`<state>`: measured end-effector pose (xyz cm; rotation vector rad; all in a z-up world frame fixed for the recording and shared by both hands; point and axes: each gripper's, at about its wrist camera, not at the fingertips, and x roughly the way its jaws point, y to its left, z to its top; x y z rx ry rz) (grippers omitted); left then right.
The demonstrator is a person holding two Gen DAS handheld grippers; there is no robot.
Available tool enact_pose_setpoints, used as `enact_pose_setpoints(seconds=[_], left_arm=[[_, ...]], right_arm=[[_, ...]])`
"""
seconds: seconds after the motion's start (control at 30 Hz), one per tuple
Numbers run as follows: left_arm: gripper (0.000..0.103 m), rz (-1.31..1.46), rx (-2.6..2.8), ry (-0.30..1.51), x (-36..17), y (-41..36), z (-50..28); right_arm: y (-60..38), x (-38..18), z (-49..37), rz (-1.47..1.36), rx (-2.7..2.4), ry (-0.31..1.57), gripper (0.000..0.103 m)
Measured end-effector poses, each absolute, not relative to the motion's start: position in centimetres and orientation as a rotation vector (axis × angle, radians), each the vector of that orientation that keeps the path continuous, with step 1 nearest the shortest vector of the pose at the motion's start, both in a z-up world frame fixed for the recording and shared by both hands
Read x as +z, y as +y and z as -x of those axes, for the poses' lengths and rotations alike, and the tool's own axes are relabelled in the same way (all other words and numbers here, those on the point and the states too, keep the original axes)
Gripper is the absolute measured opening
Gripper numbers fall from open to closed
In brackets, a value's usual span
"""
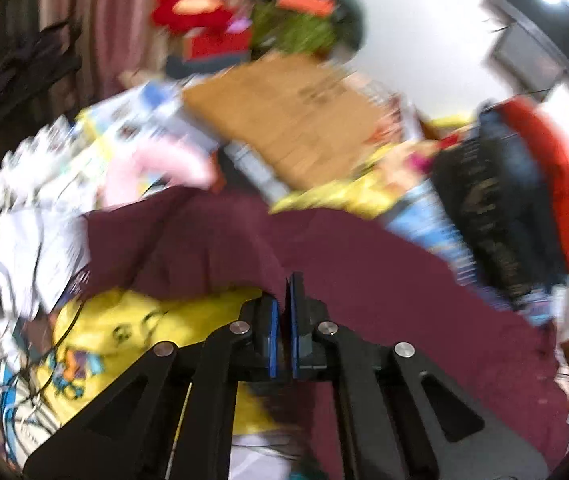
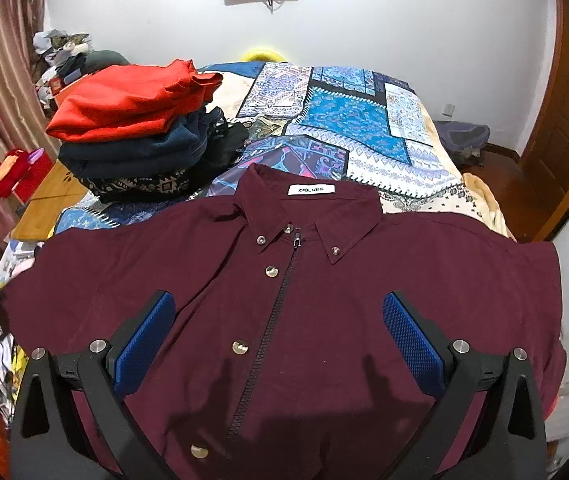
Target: Fold large clothes
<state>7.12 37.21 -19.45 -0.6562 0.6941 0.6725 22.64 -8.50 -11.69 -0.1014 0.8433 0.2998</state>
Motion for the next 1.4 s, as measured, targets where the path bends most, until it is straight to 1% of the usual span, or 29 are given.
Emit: enact_pose_setpoints(seconds=[0.03,0.07,0.13,0.17,0.27,0.37,0.43,0.5,0.6,0.77,0.9,1.0,1.1,1.13,1.17,1.2,1.23,1.27,1.4], left_arm=[[0.002,0.643,0.651,0.67,-18.4,36.8,-7.5],[0.002,0.606,0.605,0.622,-15.8,35.4,-8.4],[0.002,0.553,0.568,0.581,-13.0,33.7,-10.0],[0.002,0.518,0.498,0.537,-10.9,31.9,-10.9],[0.002,0.45,0.355,0.47,-7.0,27.1,-12.8],[0.002,0.38,0.213,0.447,-4.6,21.9,-15.4],[0.002,0.356,0.12,0.456,-4.0,18.3,-17.1],[0.002,0.322,0.06,0.484,-4.3,15.4,-18.6],[0.002,0.278,-0.055,0.578,-6.1,10.5,-21.3],[0.002,0.175,-0.189,0.821,-12.4,3.2,-24.9],[0.002,0.159,-0.274,1.016,-17.6,0.5,-25.9],[0.005,0.112,-0.273,1.077,-19.5,-0.5,-25.2],[0.015,0.085,-0.281,1.084,-19.8,-1.0,-23.9],[0.022,0.089,-0.292,1.085,-19.7,-1.0,-23.6],[0.032,0.1,-0.302,1.081,-19.2,-0.7,-23.2],[0.039,0.104,-0.298,1.073,-18.8,-0.4,-23.2],[0.052,0.102,-0.281,1.054,-17.9,-0.2,-22.5],[0.058,0.092,-0.25,1.009,-16.8,0.4,-21.8],[0.059,0.069,-0.177,0.907,-14.1,2.7,-20.9]], right_arm=[[-8.6,-11.6,-22.6,0.106,0.302,0.839,0.103],[-8.7,-11.5,-22.7,0.111,0.307,0.833,0.103],[-8.9,-11.2,-22.7,0.113,0.316,0.82,0.103],[-9.2,-11.0,-22.7,0.112,0.319,0.81,0.103],[-10.0,-10.5,-22.8,0.104,0.321,0.789,0.103],[-11.0,-10.1,-22.8,0.097,0.314,0.769,0.103],[-11.8,-9.9,-22.9,0.099,0.304,0.757,0.103],[-12.5,-9.8,-22.9,0.098,0.296,0.751,0.103],[-13.8,-9.9,-22.9,0.091,0.287,0.751,0.103],[-15.2,-10.7,-22.6,0.095,0.272,0.77,0.103],[-16.0,-11.5,-22.3,0.106,0.264,0.792,0.103],[-16.3,-11.9,-22.0,0.12,0.262,0.805,0.103],[-16.4,-12.1,-21.9,0.132,0.261,0.809,0.103],[-16.3,-12.1,-21.8,0.135,0.263,0.809,0.103],[-16.3,-12.0,-21.8,0.136,0.264,0.807,0.103],[-16.1,-11.8,-21.7,0.139,0.268,0.802,0.103],[-16.0,-11.7,-21.7,0.141,0.271,0.798,0.103],[-15.7,-11.5,-21.6,0.145,0.277,0.79,0.103],[-14.4,-10.5,-21.5,0.171,0.298,0.756,0.103]])
